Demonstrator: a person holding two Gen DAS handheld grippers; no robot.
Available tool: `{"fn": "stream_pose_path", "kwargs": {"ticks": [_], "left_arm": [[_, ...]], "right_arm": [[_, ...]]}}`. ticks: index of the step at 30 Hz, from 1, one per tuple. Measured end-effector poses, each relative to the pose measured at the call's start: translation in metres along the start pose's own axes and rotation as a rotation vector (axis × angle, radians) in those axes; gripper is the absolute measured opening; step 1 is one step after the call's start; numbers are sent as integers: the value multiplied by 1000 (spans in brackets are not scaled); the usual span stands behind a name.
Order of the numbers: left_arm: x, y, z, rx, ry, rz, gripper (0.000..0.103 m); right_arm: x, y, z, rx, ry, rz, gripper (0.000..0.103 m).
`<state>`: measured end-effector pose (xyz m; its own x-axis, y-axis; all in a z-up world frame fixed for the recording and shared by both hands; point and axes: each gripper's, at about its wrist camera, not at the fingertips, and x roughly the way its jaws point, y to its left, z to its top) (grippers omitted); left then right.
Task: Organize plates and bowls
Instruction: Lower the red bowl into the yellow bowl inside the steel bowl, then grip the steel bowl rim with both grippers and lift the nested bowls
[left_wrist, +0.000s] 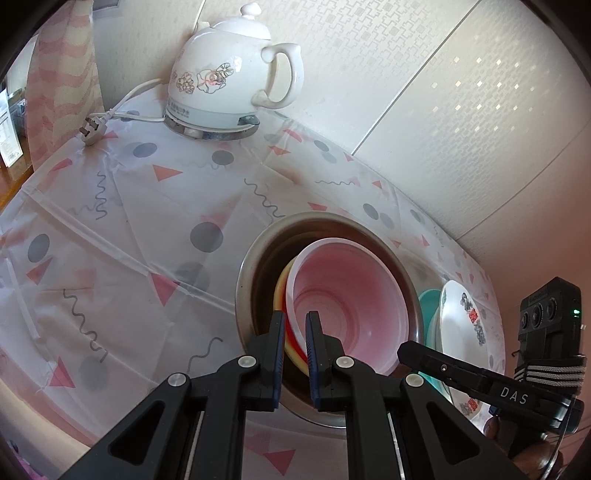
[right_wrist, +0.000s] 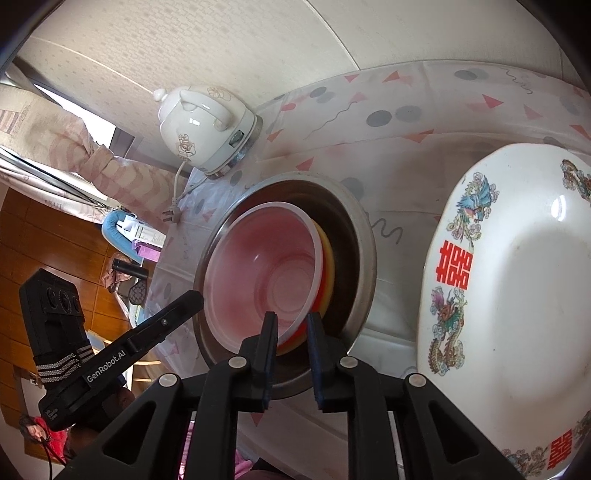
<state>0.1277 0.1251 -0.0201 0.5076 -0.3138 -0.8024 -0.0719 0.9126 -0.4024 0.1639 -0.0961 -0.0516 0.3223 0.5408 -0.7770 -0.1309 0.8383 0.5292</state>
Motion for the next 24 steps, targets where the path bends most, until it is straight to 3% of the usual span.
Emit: {"fn": "stream_pose_path", "kwargs": {"ticks": [11, 24], "left_arm": [[-3, -5, -4, 41, -28, 50, 11], [-21, -2, -5, 27, -77, 55, 11]], "right_arm": [[-1, -1, -1, -16, -7, -8, 18], [-28, -3, 0, -66, -112, -64, 26]]}}
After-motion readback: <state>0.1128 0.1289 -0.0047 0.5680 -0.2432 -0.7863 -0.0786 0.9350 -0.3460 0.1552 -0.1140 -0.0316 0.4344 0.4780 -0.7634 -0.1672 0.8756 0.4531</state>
